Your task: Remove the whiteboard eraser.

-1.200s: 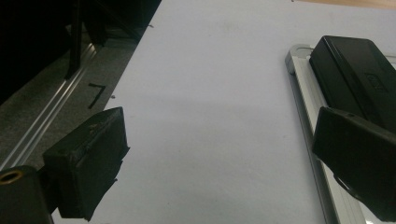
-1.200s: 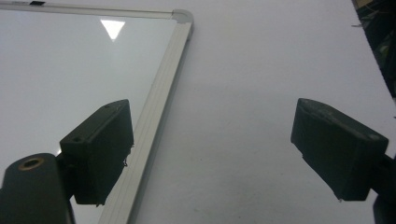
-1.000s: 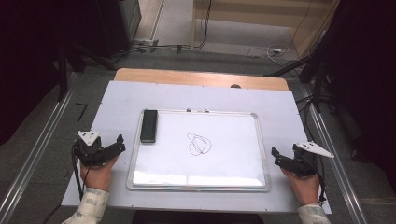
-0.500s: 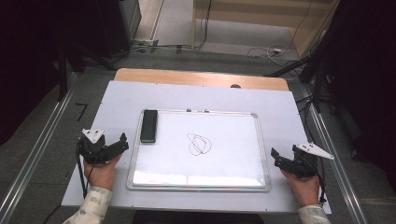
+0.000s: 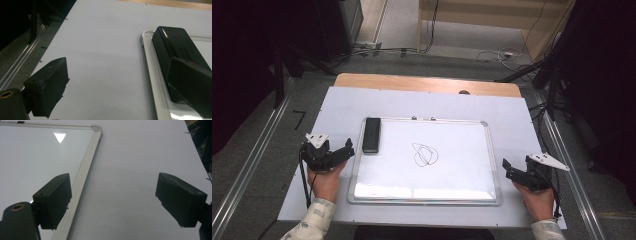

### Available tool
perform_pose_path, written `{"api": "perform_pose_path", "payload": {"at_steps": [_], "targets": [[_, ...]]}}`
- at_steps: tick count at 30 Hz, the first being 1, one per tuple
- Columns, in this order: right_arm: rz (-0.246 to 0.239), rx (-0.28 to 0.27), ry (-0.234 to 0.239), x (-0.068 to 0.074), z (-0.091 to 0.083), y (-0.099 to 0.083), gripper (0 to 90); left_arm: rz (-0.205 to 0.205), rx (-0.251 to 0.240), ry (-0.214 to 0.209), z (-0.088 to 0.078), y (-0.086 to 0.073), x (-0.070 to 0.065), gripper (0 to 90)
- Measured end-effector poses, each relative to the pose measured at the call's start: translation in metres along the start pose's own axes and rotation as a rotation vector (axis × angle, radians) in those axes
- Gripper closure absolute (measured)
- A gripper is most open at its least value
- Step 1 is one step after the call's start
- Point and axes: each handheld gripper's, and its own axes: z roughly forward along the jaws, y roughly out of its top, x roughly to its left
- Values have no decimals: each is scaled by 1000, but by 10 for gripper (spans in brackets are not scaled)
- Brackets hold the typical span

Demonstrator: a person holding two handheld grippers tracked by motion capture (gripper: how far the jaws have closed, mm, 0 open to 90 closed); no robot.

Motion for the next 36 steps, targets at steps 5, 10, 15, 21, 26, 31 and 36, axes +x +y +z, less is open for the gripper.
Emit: {"api": "perform_pose_path", "payload": {"at_steps": [5, 10, 15, 21, 26, 31, 36], "targets": [[2, -1, 6, 0, 0, 0, 123, 3, 5, -2, 3, 1, -2, 45], [3, 0, 7, 0, 0, 0, 123, 14, 18, -12, 6, 1, -5, 45], [5, 0, 8, 0, 0, 0, 122, 28, 19, -20, 9, 3, -10, 49], [4, 1, 7, 0, 0, 0, 123, 35, 24, -34, 12, 6, -15, 54], [8, 1, 8, 0, -1, 0, 122, 40, 16, -35, 15, 9, -18, 54], [7, 0, 9, 0, -1, 0, 122, 35, 18, -36, 18, 10, -21, 60], [7, 1, 11, 0, -1, 0, 122, 40, 19, -44, 21, 13, -24, 65]]}}
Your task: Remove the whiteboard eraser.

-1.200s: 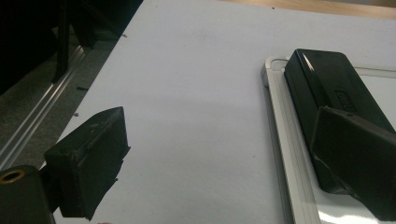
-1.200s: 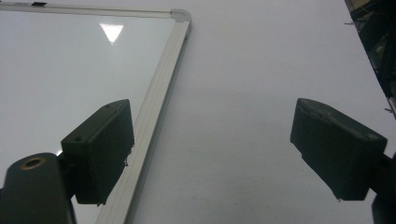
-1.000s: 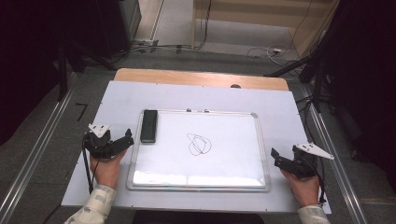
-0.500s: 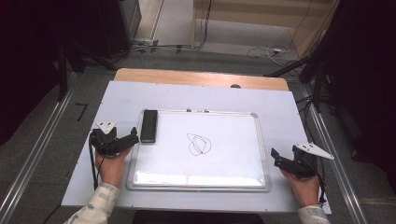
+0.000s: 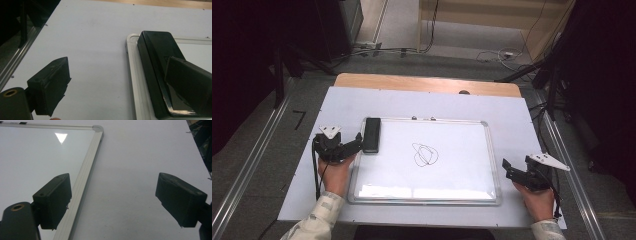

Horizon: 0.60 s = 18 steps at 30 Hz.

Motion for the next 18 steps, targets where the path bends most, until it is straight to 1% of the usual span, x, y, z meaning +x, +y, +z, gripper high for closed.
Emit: {"api": "perform_pose_path", "payload": {"at_steps": [4, 5, 8, 14, 18], "targets": [[1, -1, 0, 0, 0, 0, 122, -3, -1, -6, 3, 1, -3, 65], [-1, 0, -1, 0, 0, 0, 122, 2, 5, -6, 3, 2, -4, 65], [1, -2, -2, 0, -1, 0, 122, 0, 11, -14, 6, 3, -6, 71], [-1, -1, -2, 0, -1, 0, 122, 8, 12, -16, 10, 5, -10, 73], [1, 0, -3, 0, 0, 0, 122, 7, 15, -19, 13, 7, -13, 73]]}}
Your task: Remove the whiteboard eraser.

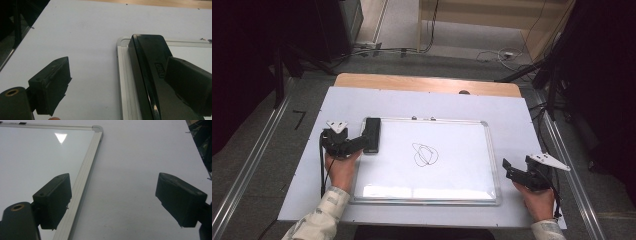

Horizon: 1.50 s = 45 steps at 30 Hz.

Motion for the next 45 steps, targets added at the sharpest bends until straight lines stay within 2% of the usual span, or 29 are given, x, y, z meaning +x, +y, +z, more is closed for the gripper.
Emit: {"api": "perform_pose_path", "payload": {"at_steps": [6, 18, 24, 26, 35, 41, 45], "targets": [[-2, -2, 1, 0, 0, 0, 123, 9, 3, -5, 4, 3, -5, 72], [-4, -2, 2, 1, 0, 0, 122, -3, 22, -18, 13, 6, -8, 77], [-5, -2, 1, 1, 0, 0, 123, 10, 31, -30, 19, 8, -16, 91], [-5, -2, 2, 1, 0, 0, 122, 18, 33, -47, 22, 9, -21, 118], [1, -3, 2, 0, 0, 0, 123, 33, 52, -72, 32, 10, -28, 144], [1, -2, 2, 0, 0, 0, 123, 45, 75, -97, 39, 9, -32, 233], [-1, -3, 0, 0, 0, 1, 122, 53, 89, -96, 44, 10, -36, 241]]}}
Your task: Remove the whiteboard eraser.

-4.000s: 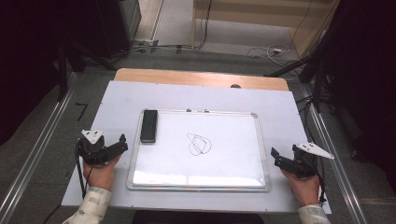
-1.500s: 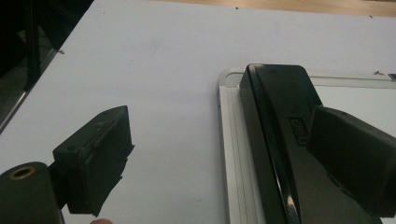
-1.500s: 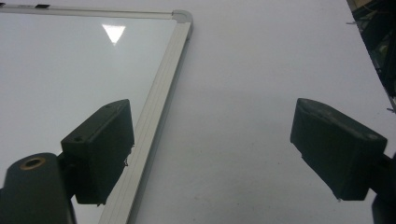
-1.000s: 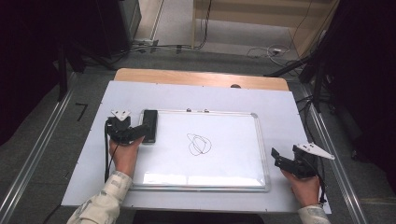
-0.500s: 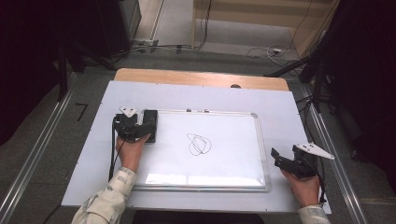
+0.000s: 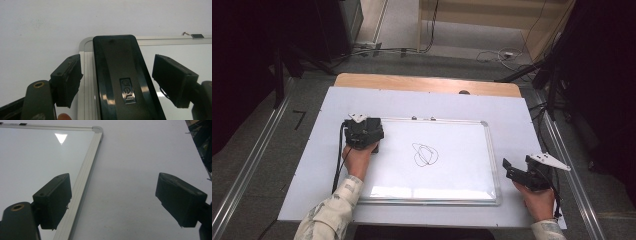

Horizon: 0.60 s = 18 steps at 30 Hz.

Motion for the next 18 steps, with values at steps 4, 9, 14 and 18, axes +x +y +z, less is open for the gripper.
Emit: {"api": "perform_pose_path", "payload": {"at_steps": [4, 9, 14, 18], "targets": [[0, 1, 0, 0, 0, 0, 122, -4, 15, 17, 4, 0, -3, 251], [1, 1, -1, 0, 0, 0, 123, 4, 21, 30, 7, 1, -5, 268], [-2, 2, -2, 0, 0, 0, 123, 10, 25, 49, 9, 1, -7, 290], [-3, 1, -4, 0, 0, 0, 123, 13, 32, 51, 10, 0, -9, 288]]}}
